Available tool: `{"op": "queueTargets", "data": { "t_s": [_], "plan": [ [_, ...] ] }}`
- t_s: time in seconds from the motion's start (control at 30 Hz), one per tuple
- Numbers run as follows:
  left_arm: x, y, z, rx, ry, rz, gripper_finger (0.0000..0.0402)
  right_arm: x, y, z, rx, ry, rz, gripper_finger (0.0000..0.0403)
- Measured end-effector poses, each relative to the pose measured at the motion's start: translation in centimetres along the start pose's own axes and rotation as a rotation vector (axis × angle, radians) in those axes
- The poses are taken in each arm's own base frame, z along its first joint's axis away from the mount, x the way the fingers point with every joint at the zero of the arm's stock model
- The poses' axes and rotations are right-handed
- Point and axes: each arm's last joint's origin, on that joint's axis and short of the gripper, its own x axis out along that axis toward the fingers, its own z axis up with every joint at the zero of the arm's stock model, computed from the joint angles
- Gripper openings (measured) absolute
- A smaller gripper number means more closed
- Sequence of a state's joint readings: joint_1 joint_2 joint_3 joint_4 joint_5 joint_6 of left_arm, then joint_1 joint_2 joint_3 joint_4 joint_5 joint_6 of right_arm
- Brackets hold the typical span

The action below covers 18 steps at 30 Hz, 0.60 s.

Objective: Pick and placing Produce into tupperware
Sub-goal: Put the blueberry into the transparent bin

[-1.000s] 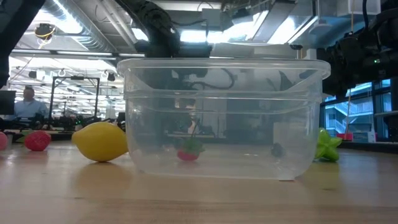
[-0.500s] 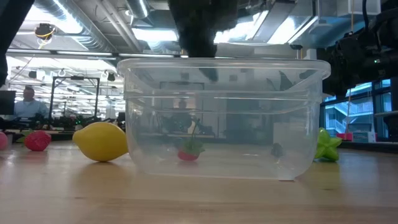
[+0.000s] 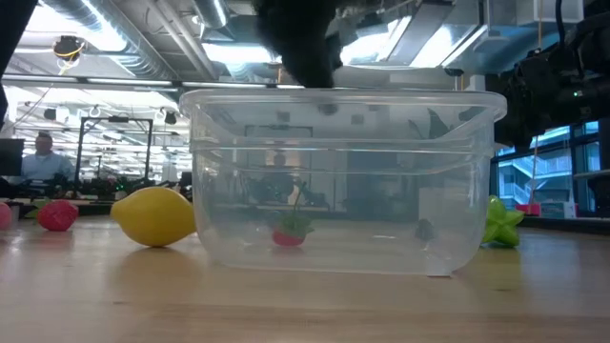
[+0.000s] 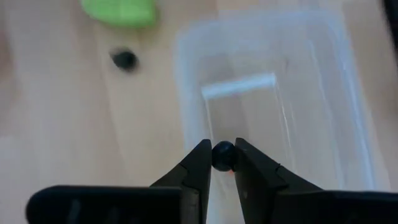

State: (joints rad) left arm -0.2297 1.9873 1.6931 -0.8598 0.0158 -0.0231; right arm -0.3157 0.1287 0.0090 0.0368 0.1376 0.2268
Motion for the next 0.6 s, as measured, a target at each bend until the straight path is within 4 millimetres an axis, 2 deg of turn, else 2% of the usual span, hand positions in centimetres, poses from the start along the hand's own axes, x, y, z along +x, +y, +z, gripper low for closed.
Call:
{"op": "queueTargets", "data": {
  "t_s": [0.27, 0.6],
  "plan": [
    [4.1, -1.0, -0.5, 0.021, 0.096, -0.032, 0.0043, 0.0, 0.0, 0.0, 0.001, 0.001, 0.000, 0.0234],
    [4.3, 0.1, -0.4, -0.007, 0.091, -0.025, 0.0092, 0.0, 0.0, 0.0, 0.003, 0.001, 0.001, 0.0234]
  ]
}}
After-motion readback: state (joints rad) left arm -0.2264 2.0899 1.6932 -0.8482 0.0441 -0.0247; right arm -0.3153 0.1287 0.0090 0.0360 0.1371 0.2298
